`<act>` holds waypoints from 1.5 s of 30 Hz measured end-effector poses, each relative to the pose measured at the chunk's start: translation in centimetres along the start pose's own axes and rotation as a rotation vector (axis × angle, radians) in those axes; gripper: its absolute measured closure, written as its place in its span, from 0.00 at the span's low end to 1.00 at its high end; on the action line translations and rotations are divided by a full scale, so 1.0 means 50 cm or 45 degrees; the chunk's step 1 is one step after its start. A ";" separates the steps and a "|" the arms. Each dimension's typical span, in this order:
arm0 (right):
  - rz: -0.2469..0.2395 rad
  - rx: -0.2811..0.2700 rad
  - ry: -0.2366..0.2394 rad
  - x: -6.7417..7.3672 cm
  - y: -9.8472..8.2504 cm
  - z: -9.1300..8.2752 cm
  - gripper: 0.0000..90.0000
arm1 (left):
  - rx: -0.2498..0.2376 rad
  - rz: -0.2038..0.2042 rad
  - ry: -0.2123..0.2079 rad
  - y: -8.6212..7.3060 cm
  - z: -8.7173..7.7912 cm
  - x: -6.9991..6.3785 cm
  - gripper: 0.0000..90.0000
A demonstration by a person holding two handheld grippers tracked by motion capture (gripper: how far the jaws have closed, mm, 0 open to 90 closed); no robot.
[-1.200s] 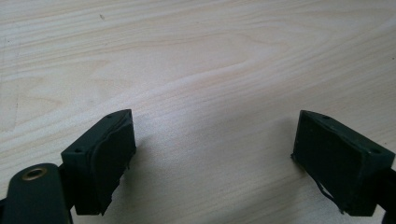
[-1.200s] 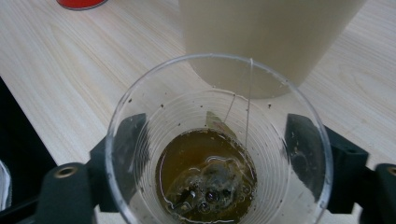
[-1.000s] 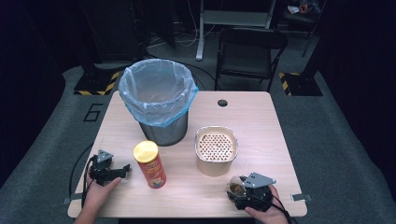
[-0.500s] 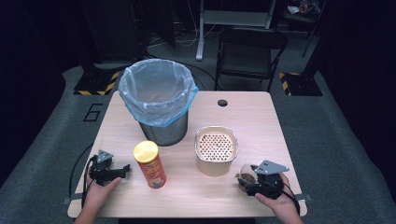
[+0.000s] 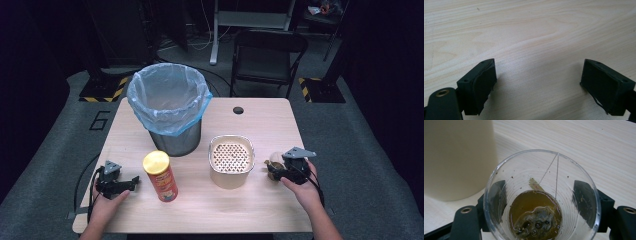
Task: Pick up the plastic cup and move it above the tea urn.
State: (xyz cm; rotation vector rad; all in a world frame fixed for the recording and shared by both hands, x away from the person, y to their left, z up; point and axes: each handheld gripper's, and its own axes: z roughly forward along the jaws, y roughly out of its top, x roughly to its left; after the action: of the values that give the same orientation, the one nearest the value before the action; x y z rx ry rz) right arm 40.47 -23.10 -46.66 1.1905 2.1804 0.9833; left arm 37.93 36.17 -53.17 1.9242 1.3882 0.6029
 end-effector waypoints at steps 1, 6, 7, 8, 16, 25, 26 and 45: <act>-0.004 0.005 -0.001 -0.004 0.000 0.003 0.30 | 0.000 0.000 0.000 0.000 0.000 0.000 0.14; 0.029 -0.008 0.001 -0.015 -0.013 0.024 0.30 | 0.001 0.001 0.002 0.000 0.000 0.000 0.14; 0.035 -0.015 0.011 -0.018 -0.016 0.023 0.29 | 0.000 0.000 0.001 0.000 0.000 0.000 0.14; 0.079 -0.025 0.014 -0.018 -0.018 0.023 0.29 | 0.000 0.001 0.002 0.000 0.000 0.000 0.14; 0.100 -0.056 0.047 -0.024 -0.018 0.003 0.16 | 0.009 0.004 -0.002 0.000 -0.001 0.000 0.14; -0.013 -0.142 -0.047 -0.001 0.037 -0.063 0.16 | 0.007 0.004 -0.003 0.000 -0.001 0.000 0.14; -0.023 -0.150 -0.053 0.004 0.048 -0.070 0.17 | 0.006 0.004 -0.002 0.000 -0.001 0.000 0.14; 0.104 -0.007 0.133 0.078 0.186 0.041 0.75 | 0.010 0.006 -0.005 0.000 -0.002 0.001 0.14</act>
State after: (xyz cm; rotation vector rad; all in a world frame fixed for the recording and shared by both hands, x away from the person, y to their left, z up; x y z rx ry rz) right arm 44.69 -15.60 -41.02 1.2605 2.2227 1.1073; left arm 37.88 36.24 -53.11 1.9348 1.3857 0.5962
